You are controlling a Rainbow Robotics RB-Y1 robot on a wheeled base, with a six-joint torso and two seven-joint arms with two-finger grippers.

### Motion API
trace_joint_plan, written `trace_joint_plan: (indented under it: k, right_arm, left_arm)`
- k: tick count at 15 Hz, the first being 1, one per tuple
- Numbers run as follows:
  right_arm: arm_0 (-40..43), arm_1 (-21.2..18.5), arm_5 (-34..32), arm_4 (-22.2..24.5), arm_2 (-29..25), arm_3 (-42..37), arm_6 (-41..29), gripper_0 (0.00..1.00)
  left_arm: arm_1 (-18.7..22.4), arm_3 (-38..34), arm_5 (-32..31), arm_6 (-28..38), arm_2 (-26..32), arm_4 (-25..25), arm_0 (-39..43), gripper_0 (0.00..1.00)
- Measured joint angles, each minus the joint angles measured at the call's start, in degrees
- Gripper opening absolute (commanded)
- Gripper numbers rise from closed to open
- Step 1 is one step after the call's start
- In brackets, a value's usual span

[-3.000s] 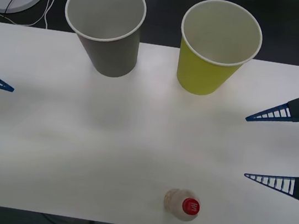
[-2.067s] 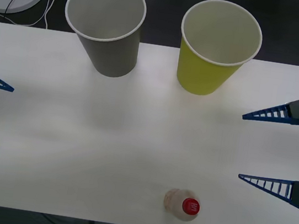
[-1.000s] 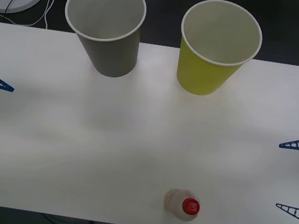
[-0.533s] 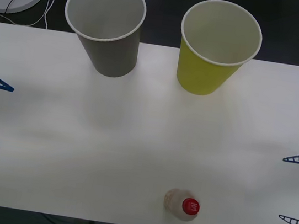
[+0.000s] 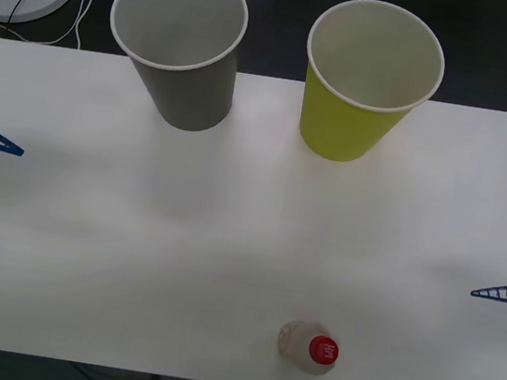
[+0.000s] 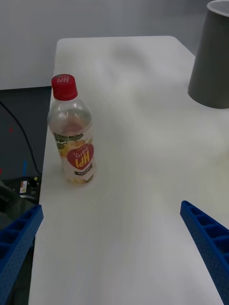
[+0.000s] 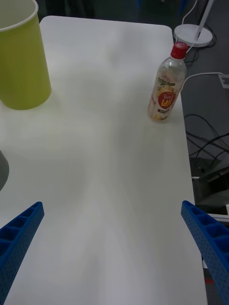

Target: Put the can into the green bin and the plastic bottle into the gray bin

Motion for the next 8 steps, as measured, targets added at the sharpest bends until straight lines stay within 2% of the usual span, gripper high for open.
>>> trace_joint_plan:
  k: [8]
  right_arm:
    - [-2.8, 3.4, -0.3, 0.3, 6.6, 5.8, 2.2, 1.0]
  left_arm:
    - [0.0, 0.0, 0.0, 0.0, 0.0, 0.0, 0.0, 1.0]
